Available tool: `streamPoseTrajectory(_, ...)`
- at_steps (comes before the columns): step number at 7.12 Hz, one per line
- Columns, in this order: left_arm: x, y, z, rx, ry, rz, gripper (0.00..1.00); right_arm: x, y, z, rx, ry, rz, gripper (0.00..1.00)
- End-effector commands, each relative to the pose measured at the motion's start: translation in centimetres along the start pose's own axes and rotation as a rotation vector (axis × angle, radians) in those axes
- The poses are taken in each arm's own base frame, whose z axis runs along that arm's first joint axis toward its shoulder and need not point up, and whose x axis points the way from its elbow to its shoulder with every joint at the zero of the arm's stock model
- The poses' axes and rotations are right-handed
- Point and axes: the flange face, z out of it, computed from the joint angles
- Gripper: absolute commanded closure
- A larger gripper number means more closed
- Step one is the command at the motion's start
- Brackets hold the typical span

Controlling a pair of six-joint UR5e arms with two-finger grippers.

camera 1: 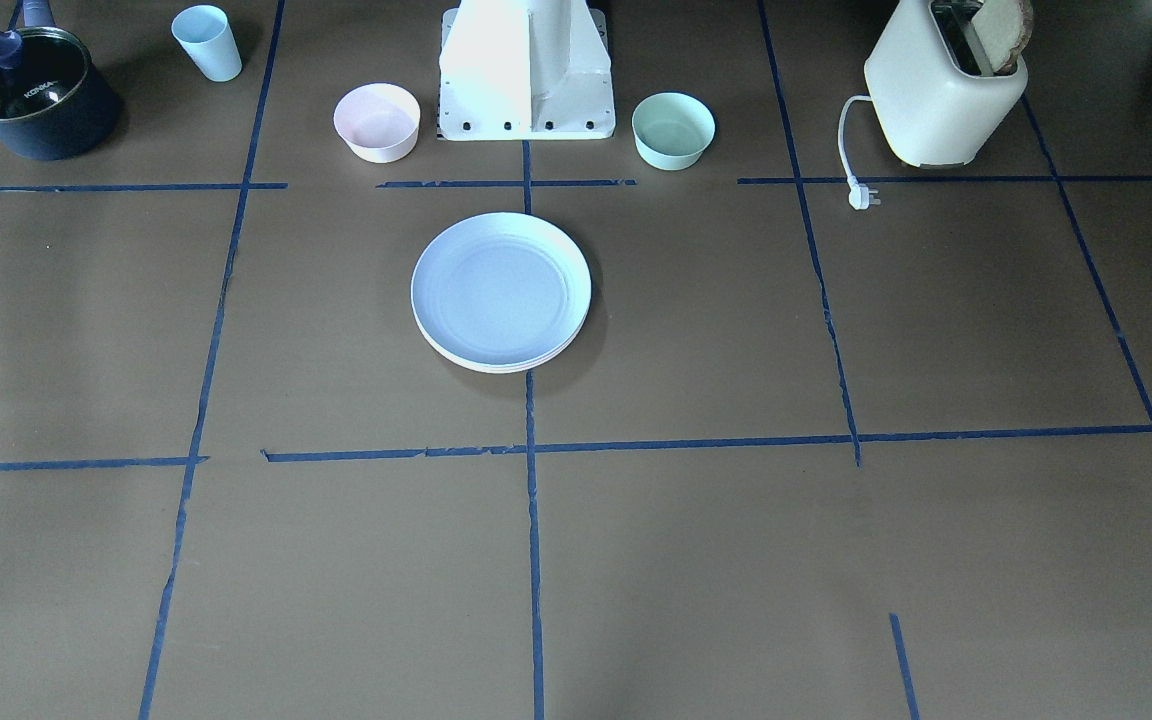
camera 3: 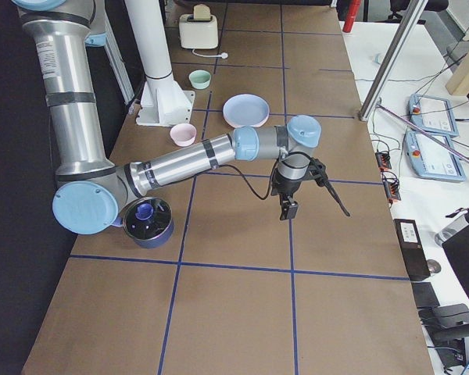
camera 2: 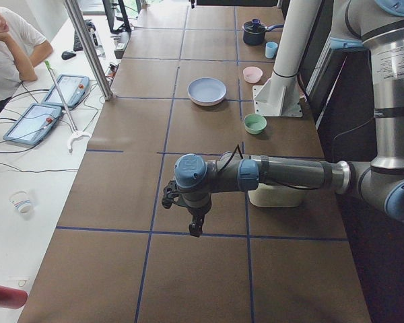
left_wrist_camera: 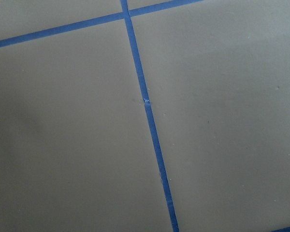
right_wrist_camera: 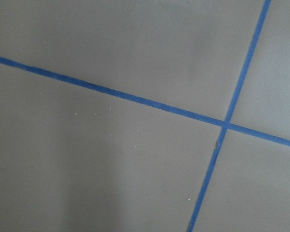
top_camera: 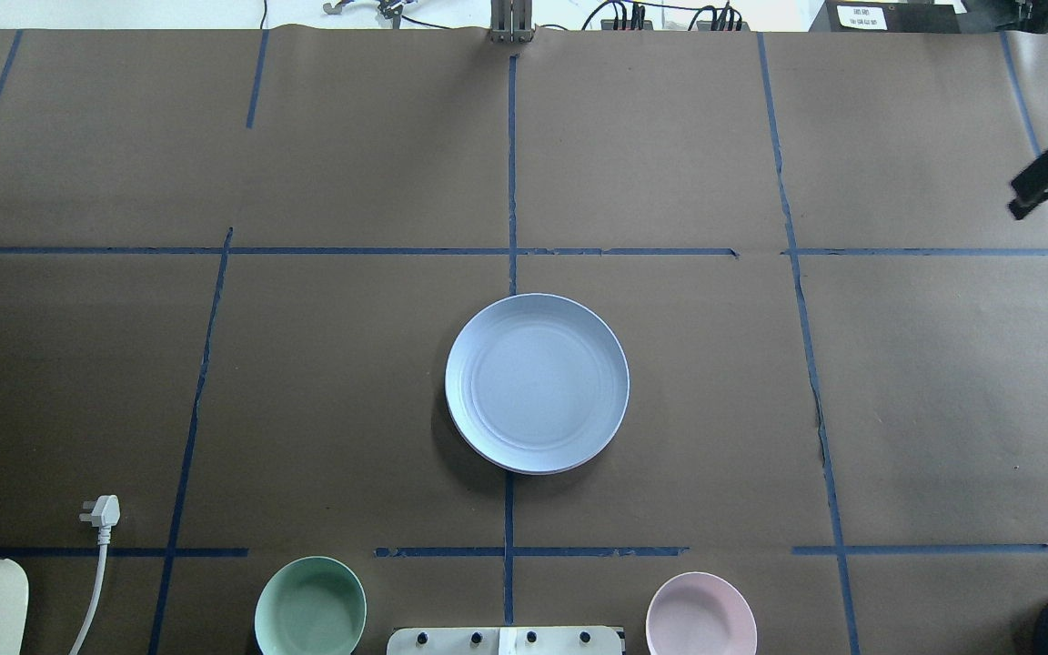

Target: Stack three plates with pink and blue

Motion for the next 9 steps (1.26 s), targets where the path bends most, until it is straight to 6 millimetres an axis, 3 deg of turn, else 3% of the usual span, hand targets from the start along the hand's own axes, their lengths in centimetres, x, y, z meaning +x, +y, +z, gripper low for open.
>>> streamPoseTrajectory(1,-0.7,0.3,0.7,-0.01,0.007,-0.017,0.0,6.2,10.5,2.0,-0.023,-0.053,0.048,0.0)
streamPoseTrajectory(2,-0.2,0.3,0.2,-0.008,0.0,-0.011,0.0,6.4,11.8,2.6,-0.034,-0.055,0.084,0.0)
streamPoseTrajectory(4,-1.0,0.7,0.8,-0.02,0.002,-0.026,0.0,6.7,12.6,3.3,0.014,-0.035,0.105,0.0)
streamPoseTrajectory(9,-1.4,2.5,1.6,-0.04,-0.015,-0.035,0.0,7.0,13.1,3.9,0.014,-0.041,0.109,0.0)
